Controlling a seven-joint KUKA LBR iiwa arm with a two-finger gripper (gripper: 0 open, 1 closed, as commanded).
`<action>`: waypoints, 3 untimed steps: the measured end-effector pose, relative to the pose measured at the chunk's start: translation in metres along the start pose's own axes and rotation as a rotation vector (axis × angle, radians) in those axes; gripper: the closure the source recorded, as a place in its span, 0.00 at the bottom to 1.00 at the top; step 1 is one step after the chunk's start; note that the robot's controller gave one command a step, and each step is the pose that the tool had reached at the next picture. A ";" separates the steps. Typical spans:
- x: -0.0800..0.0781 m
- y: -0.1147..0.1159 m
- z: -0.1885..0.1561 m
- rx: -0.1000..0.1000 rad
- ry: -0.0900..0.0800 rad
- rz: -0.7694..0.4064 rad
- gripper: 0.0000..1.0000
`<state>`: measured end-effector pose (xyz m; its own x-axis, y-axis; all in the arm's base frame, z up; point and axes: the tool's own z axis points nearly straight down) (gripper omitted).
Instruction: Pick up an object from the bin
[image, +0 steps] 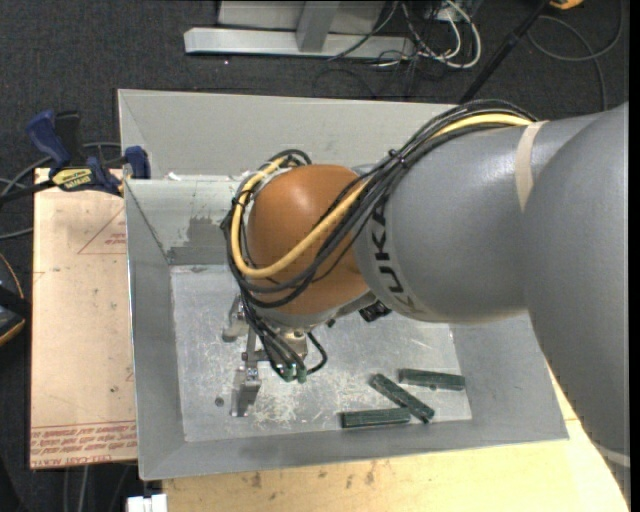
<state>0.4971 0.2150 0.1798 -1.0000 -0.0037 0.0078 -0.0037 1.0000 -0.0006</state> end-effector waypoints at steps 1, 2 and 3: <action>-0.002 -0.001 -0.004 -0.001 -0.007 0.004 0.00; 0.003 -0.019 0.031 -0.003 -0.013 -0.073 0.00; -0.031 -0.075 0.096 -0.003 -0.013 -0.090 0.00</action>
Offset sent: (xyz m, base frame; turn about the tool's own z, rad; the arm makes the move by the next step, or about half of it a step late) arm -0.0174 -0.0606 -0.1098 -0.2252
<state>0.5278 0.1402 0.0839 -0.9956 -0.0933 -0.0050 -0.0933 0.9956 0.0027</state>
